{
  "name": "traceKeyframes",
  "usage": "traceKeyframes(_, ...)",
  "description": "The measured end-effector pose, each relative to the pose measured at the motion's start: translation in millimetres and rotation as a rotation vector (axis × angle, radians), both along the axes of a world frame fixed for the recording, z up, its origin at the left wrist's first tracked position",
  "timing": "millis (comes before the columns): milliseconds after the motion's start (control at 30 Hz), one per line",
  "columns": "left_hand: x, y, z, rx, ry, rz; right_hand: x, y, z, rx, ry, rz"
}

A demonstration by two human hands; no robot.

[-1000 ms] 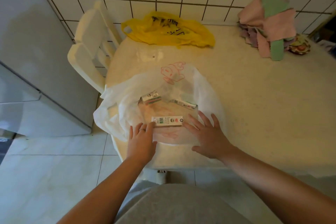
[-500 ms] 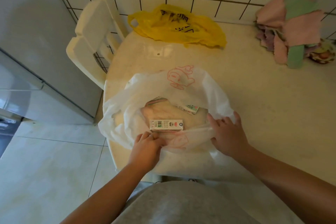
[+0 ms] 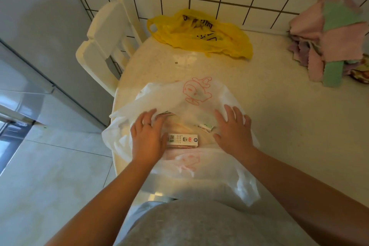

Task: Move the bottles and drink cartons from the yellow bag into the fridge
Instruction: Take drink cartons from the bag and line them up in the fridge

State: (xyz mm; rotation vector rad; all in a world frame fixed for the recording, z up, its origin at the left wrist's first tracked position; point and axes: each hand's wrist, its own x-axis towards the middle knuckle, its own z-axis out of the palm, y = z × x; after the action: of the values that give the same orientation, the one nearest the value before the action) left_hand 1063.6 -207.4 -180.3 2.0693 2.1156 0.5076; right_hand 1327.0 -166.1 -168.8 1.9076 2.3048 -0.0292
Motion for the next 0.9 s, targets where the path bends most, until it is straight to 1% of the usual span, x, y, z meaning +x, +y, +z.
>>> traceKeyframes(67,-8,26,4,-0.069,0.058,0.071,1,12,-2,-0.067,-0.041,-0.039)
traceKeyframes(167,-22,62,6,-0.24,0.119,0.141,3,26,-4,-0.058,-0.062,-0.027)
traceKeyframes(200,-26,70,7,-0.269,0.13,0.148,3,30,-6,-0.065,-0.076,-0.021)
traceKeyframes(267,-33,83,7,-0.259,0.126,0.143,1,35,-9,-0.063,-0.105,-0.016)
traceKeyframes(367,-42,99,8,-0.194,0.113,0.123,-4,46,-9,-0.011,-0.127,0.003)
traceKeyframes(433,-47,112,9,-0.161,0.062,0.13,-7,59,-3,-0.014,-0.091,0.019)
traceKeyframes(567,-57,149,17,-0.14,-0.053,0.167,-14,99,12,0.105,-0.004,-0.05)
traceKeyframes(733,-77,207,9,-0.226,-0.046,0.158,-34,161,16,0.156,0.043,-0.101)
traceKeyframes(900,-102,247,-23,-0.332,-0.013,0.16,-61,211,7,0.062,0.039,-0.107)
